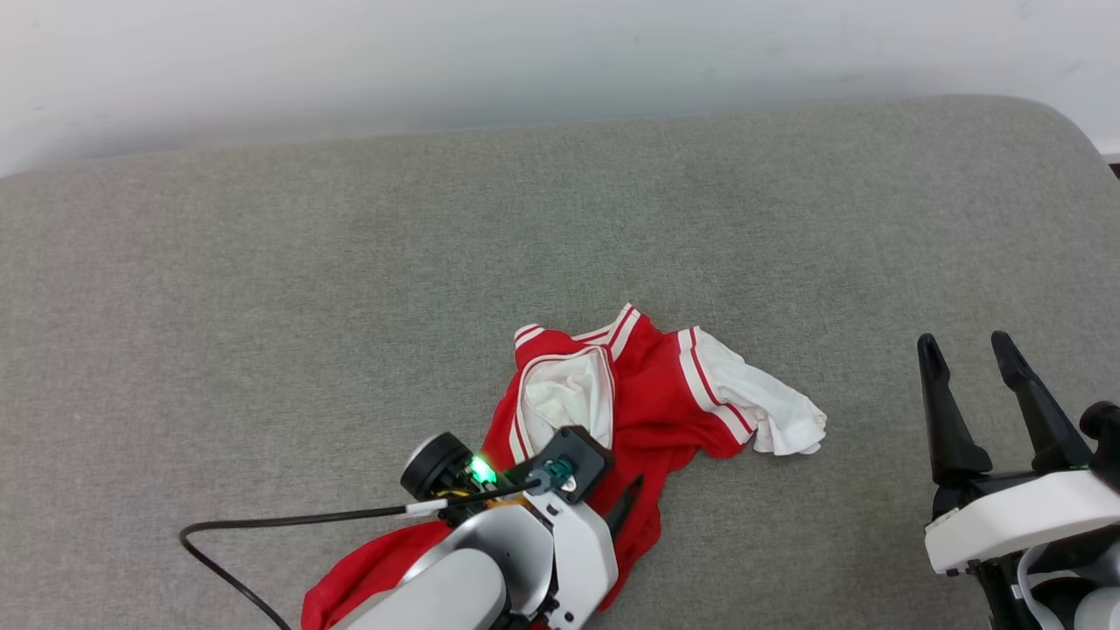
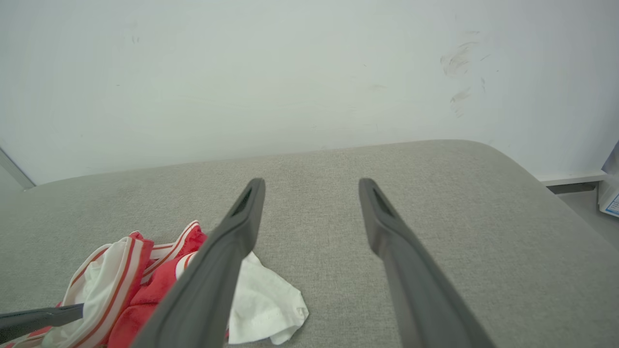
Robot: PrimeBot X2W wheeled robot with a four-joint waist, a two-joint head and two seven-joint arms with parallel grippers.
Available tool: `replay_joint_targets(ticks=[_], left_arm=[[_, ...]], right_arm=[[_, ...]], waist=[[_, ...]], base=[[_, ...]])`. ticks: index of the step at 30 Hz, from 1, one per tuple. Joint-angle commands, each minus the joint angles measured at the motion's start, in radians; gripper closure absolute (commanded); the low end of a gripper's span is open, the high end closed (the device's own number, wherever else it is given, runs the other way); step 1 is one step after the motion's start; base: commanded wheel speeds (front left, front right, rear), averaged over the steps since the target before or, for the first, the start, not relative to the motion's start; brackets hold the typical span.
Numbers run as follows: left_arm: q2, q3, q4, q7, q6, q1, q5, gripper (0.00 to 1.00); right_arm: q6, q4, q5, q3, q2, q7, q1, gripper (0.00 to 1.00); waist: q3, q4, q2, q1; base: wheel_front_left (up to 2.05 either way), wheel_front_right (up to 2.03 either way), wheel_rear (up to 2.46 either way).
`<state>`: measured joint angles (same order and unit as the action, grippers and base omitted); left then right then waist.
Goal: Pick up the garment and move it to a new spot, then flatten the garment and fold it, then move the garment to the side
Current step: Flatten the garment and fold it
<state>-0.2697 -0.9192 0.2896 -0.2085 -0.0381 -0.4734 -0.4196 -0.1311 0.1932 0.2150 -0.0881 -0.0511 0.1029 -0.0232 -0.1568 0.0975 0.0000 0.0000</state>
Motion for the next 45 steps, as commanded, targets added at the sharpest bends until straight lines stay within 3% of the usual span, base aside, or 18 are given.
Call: replay_joint_targets(ticks=[1, 5, 10, 18, 27, 28, 30, 37, 42, 43, 45], left_arm=[[0.002, 0.013, -0.011, 0.021, -0.01, 0.007, -0.004, 0.0], [-0.011, 0.064, -0.066, 0.07, -0.043, 0.029, -0.036, 0.0], [-0.055, 0.119, -0.108, 0.009, -0.043, 0.008, -0.094, 0.0], [-0.143, 0.095, -0.106, -0.179, 0.051, -0.099, -0.12, 0.0], [-0.166, 0.014, -0.067, -0.305, 0.128, -0.185, -0.1, 0.0], [-0.168, 0.009, -0.059, -0.314, 0.133, -0.194, -0.1, 0.5], [-0.167, 0.006, -0.048, -0.322, 0.135, -0.203, -0.105, 1.0], [-0.177, 0.048, -0.097, -0.249, 0.085, -0.198, -0.094, 1.0], [-0.229, 0.118, -0.196, -0.193, -0.005, -0.139, -0.107, 1.0], [-0.229, 0.118, -0.196, -0.193, -0.005, -0.139, -0.107, 1.0], [-0.265, 0.158, -0.236, -0.181, -0.054, -0.101, -0.121, 1.0]], right_arm=[[0.001, 0.001, 0.005, -0.001, 0.002, 0.0, 0.008, 0.0], [0.001, -0.004, 0.008, 0.001, 0.002, 0.002, 0.015, 0.0], [0.001, -0.007, 0.015, 0.009, 0.002, 0.001, 0.013, 0.0], [0.001, -0.016, 0.022, 0.025, 0.002, -0.005, -0.002, 0.0], [0.001, -0.047, 0.042, 0.031, 0.002, -0.026, -0.016, 0.0], [0.001, -0.05, 0.045, 0.033, 0.002, -0.03, -0.018, 0.0], [0.001, -0.056, 0.049, 0.034, 0.002, -0.035, -0.02, 0.0], [0.001, -0.074, 0.054, 0.017, 0.002, -0.042, -0.01, 0.0], [0.001, -0.078, 0.052, 0.008, 0.001, -0.032, -0.007, 0.0], [0.001, -0.078, 0.052, 0.008, 0.001, -0.032, -0.007, 0.0], [0.001, -0.077, 0.049, 0.003, 0.001, -0.028, -0.008, 0.0]], waist=[[0.006, -0.005, 0.0, 0.0], [0.021, -0.013, 0.0, 0.0], [0.022, -0.014, 0.0, 0.0], [-0.02, 0.023, 0.0, 0.0], [-0.063, 0.059, 0.0, 0.0], [-0.067, 0.061, 0.0, 0.0], [-0.071, 0.064, 0.0, 0.0], [-0.061, 0.042, 0.0, 0.0], [-0.047, 0.005, 0.0, 0.0], [-0.047, 0.005, 0.0, 0.0], [-0.043, -0.011, 0.0, 0.0]], base=[[0.0, 0.0, 0.0], [0.0, 0.0, 0.0], [0.0, 0.0, 0.0], [0.0, 0.0, 0.0], [0.0, 0.0, 0.0], [0.0, 0.0, 0.0], [0.0, 0.0, 0.0], [0.0, 0.0, 0.0], [0.0, 0.0, 0.0], [0.0, 0.0, 0.0], [0.0, 0.0, 0.0]])
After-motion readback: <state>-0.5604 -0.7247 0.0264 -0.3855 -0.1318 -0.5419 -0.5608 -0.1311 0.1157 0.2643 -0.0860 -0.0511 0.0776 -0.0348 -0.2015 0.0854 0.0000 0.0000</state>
